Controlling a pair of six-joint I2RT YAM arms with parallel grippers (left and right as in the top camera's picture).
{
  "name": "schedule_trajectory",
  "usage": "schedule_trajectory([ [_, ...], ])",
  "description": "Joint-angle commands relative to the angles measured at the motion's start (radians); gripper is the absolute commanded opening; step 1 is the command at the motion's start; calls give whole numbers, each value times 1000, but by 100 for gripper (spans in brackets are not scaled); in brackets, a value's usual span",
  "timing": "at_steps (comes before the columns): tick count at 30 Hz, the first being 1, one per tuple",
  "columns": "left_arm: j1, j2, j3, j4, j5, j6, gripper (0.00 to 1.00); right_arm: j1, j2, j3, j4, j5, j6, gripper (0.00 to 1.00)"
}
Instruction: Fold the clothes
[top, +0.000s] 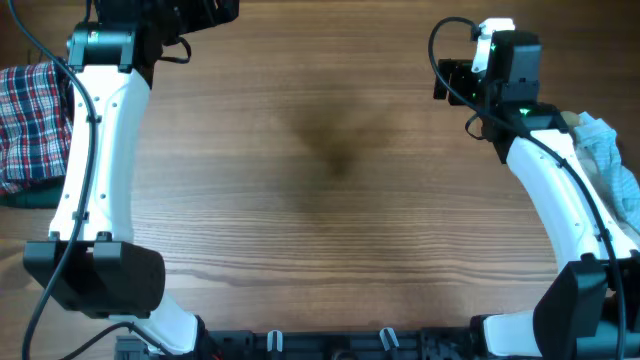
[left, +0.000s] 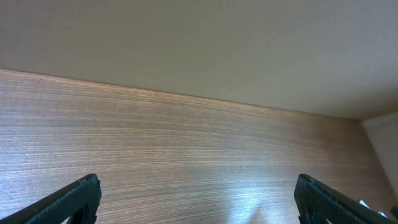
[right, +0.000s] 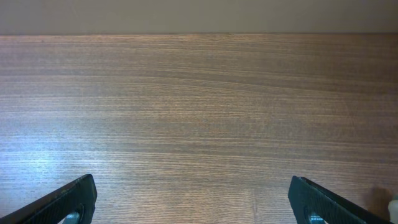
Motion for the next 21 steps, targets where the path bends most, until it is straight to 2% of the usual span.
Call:
schedule_trajectory([
  [1, 2, -10, 1, 0, 8, -9, 100, 1, 9, -11, -1, 13, 0, 100],
  [10, 2, -10, 1, 0, 8, -9, 100, 1, -2, -12, -4, 13, 1, 100],
  [14, 2, -10, 1, 0, 8, -9, 100, 2, -98, -12, -7, 13, 0, 99],
  [17, 2, -10, 1, 0, 8, -9, 100, 2, -257, -17, -8, 13, 0, 100],
  [21, 2, -10, 1, 0, 8, -8, 100, 2, -611, -104, -10, 13, 0, 100],
])
